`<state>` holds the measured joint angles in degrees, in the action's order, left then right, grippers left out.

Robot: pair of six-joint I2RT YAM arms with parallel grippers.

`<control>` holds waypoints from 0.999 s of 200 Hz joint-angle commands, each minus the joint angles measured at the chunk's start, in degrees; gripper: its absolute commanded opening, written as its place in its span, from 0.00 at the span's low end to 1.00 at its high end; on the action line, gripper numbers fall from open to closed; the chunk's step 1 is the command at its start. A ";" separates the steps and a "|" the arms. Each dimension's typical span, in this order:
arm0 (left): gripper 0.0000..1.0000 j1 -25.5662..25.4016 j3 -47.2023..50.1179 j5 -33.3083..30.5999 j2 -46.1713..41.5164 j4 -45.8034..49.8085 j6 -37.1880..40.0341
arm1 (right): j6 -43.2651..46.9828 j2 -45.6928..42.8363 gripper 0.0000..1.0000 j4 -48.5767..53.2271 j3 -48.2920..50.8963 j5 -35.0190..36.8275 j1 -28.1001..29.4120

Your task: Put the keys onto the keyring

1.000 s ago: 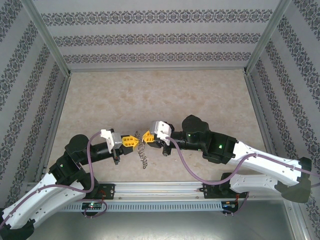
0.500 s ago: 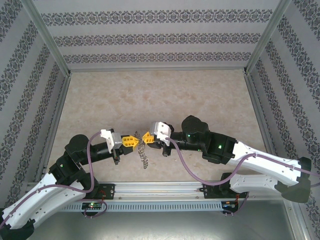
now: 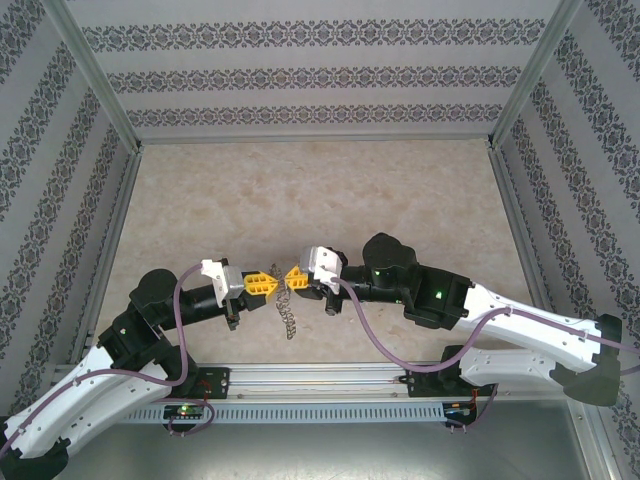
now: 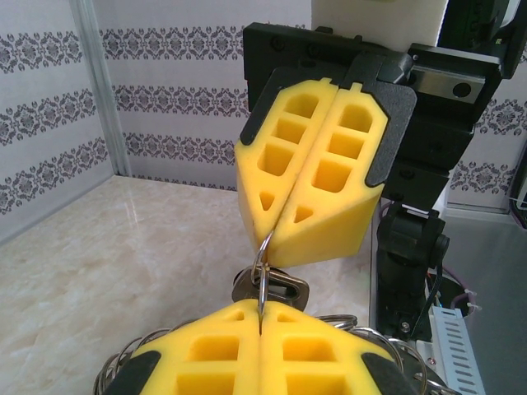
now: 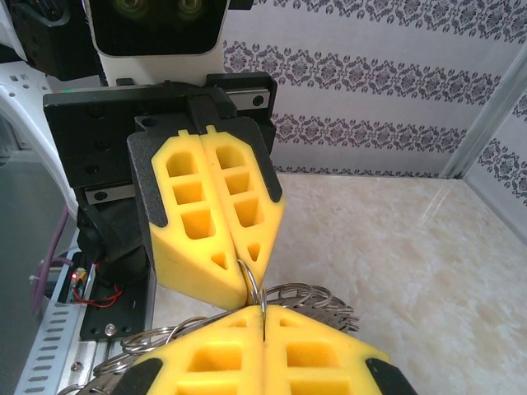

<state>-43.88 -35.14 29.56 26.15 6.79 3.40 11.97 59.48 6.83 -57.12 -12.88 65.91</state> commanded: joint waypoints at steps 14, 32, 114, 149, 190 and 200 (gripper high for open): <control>0.00 -0.51 -1.90 0.57 -0.61 -4.13 -0.33 | -0.17 -2.49 0.00 -3.58 1.20 -0.97 0.80; 0.00 -0.51 -1.81 0.66 -0.56 -4.25 -0.40 | -0.38 -3.17 0.00 -4.13 1.72 -1.17 0.87; 0.00 -0.51 -2.02 0.78 -0.48 -4.52 -0.41 | -0.25 -1.05 0.00 -2.97 0.91 -1.50 0.81; 0.00 -0.51 -1.93 0.84 -0.57 -4.55 -0.41 | -0.28 -0.87 0.00 -2.89 0.84 -1.78 0.82; 0.00 -0.51 -1.92 0.89 -0.56 -4.54 -0.32 | -0.26 -1.10 0.00 -2.85 0.93 -1.44 0.84; 0.00 -0.51 -1.89 0.86 -0.55 -4.52 -0.32 | -0.25 -0.99 0.00 -2.80 0.86 -1.41 0.84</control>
<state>-43.88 -35.14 29.58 26.15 6.79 3.40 11.94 58.54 5.19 -56.34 -13.15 66.26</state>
